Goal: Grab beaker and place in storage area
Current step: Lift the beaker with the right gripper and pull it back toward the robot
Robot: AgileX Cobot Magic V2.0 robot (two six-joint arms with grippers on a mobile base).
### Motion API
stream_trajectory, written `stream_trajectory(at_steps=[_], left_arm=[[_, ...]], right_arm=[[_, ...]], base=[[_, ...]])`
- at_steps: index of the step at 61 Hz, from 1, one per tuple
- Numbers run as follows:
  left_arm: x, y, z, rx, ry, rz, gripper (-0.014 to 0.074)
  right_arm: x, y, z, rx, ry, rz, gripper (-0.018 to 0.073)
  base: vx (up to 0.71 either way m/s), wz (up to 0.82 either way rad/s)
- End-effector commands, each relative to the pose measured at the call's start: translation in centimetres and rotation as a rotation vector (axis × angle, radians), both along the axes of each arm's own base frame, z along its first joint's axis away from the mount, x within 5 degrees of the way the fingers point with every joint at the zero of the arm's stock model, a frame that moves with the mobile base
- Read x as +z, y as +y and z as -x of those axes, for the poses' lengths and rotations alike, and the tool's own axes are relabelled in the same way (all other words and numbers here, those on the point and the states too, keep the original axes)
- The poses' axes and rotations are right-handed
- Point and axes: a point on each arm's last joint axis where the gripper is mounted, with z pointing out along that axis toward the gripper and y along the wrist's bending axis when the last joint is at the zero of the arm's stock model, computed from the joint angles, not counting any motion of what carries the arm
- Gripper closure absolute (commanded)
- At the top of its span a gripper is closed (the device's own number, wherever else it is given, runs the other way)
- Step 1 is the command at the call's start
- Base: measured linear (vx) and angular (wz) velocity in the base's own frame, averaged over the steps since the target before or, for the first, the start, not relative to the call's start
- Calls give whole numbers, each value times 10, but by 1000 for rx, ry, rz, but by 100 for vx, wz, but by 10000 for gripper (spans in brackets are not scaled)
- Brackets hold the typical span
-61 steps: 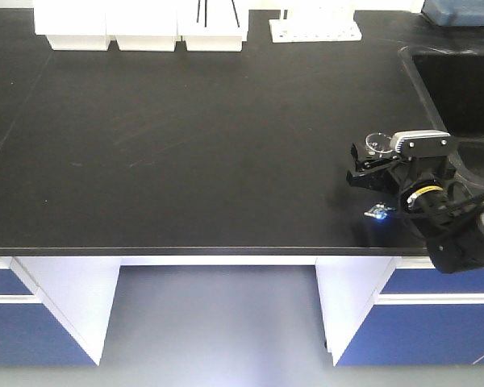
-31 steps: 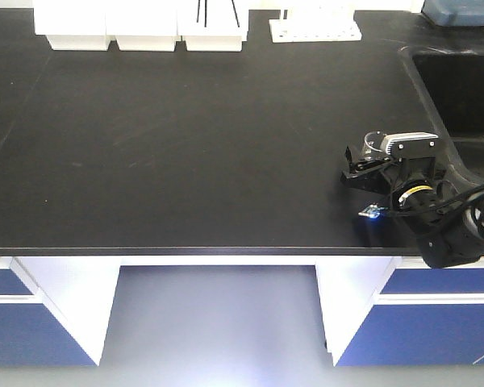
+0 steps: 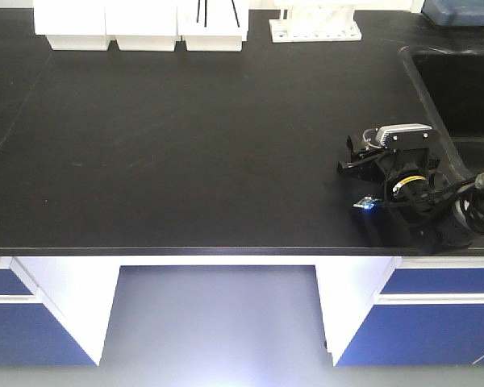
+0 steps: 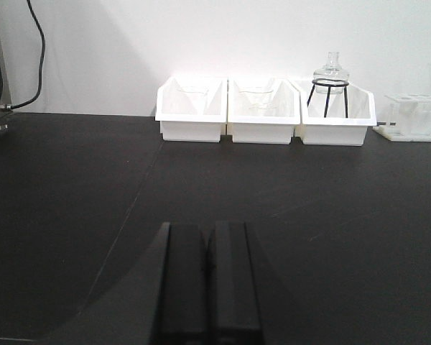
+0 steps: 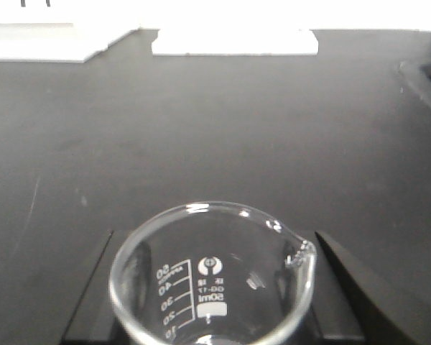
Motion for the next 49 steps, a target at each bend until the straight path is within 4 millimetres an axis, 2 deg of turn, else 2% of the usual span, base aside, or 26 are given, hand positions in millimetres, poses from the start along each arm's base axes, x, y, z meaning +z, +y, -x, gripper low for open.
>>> stream_trajectory(at_steps=[1, 8, 14, 18, 25, 33, 41, 49], left_arm=[[1, -2, 0, -19, -78, 10, 605], [1, -2, 0, -19, -78, 10, 605], [1, -2, 0, -19, -78, 10, 605], [1, -2, 0, -19, -78, 10, 605], [1, -2, 0, -19, -78, 10, 605], [1, -2, 0, -19, -78, 10, 605], [1, -2, 0, -19, -78, 10, 605], [1, -2, 0, -19, -78, 10, 605]], right_arm=[[40, -2, -7, -1, -256, -27, 403], [48, 0, -1, 16, -233, -19, 573], [64, -1, 6, 22, -158, 9, 568], [82, -1, 9, 22, -96, 33, 565], [127, -1, 22, 16, -6, 70, 564], [179, 1, 51, 14, 54, 113, 562], [232, -3, 93, -9, 52, 129, 562], [263, -10, 134, -40, 80, 140, 562]], base=[[0, 0], [0, 0], [0, 0], [0, 0], [0, 0], [0, 0], [0, 0], [0, 0]])
